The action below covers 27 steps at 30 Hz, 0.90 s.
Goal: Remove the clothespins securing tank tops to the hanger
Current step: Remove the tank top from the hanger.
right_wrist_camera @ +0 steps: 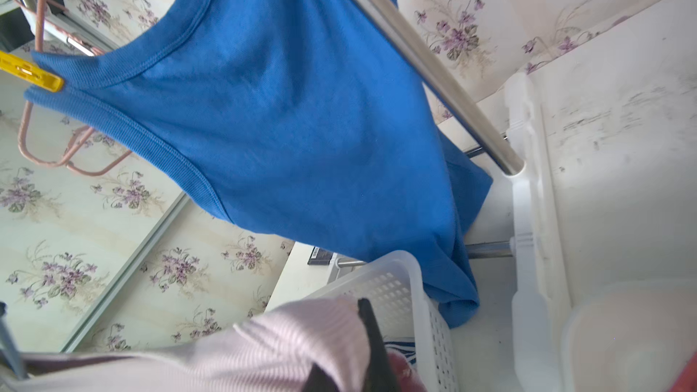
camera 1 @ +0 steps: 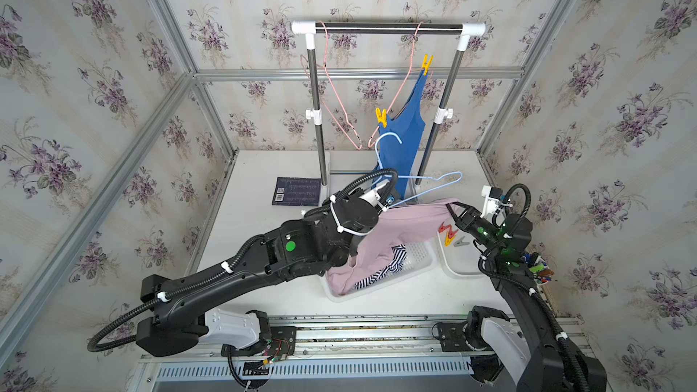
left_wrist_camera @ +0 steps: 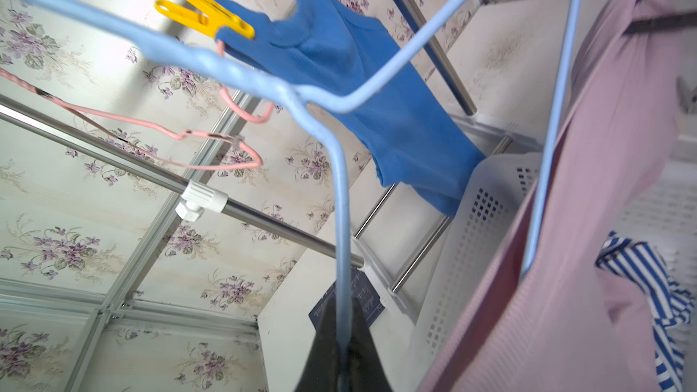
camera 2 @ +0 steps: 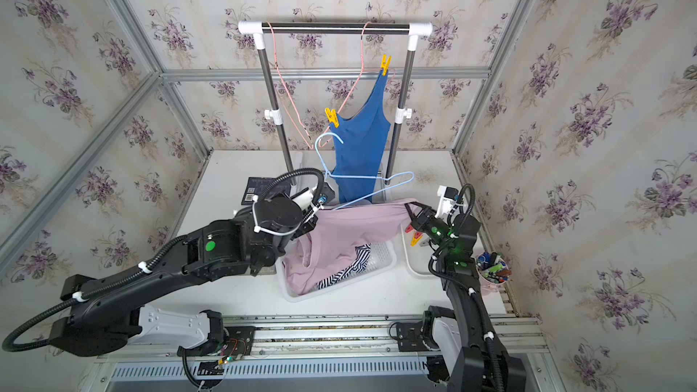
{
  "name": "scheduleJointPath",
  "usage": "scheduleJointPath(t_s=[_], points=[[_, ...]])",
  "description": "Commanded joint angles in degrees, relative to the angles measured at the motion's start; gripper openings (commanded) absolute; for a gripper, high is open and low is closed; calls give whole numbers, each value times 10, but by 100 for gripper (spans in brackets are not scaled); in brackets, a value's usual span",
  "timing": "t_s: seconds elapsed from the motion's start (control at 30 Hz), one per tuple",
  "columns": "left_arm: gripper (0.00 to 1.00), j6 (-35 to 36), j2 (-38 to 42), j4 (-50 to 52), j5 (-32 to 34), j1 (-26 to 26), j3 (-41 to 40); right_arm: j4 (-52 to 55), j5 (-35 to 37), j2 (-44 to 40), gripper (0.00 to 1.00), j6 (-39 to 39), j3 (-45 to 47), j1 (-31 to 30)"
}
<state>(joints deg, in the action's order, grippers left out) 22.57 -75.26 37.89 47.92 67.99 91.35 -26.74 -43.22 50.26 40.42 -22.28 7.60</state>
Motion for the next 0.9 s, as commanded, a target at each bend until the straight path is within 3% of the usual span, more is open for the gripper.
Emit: scheduleJointPath(t_s=[0.0, 0.13, 0.27, 0.47, 0.67, 0.87], points=[[1, -31, -22, 72, -74, -7, 63, 32, 65, -6, 0, -52, -2, -52], [1, -48, -88, 148, -124, -19, 150, 44, 141, -19, 0, -75, -1, -134], [1, -85, -146, 213, -204, -63, 227, 18, 194, -20, 0, -97, 6, -213], [2, -146, -218, 280, -337, -136, 325, -141, 274, -87, 0, -75, 116, -295], [0, -177, -263, 316, -363, -163, 383, -169, 315, -92, 0, -165, 136, -410], [0, -209, -267, 315, -369, -183, 382, -188, 320, -50, 0, -199, 126, -472]])
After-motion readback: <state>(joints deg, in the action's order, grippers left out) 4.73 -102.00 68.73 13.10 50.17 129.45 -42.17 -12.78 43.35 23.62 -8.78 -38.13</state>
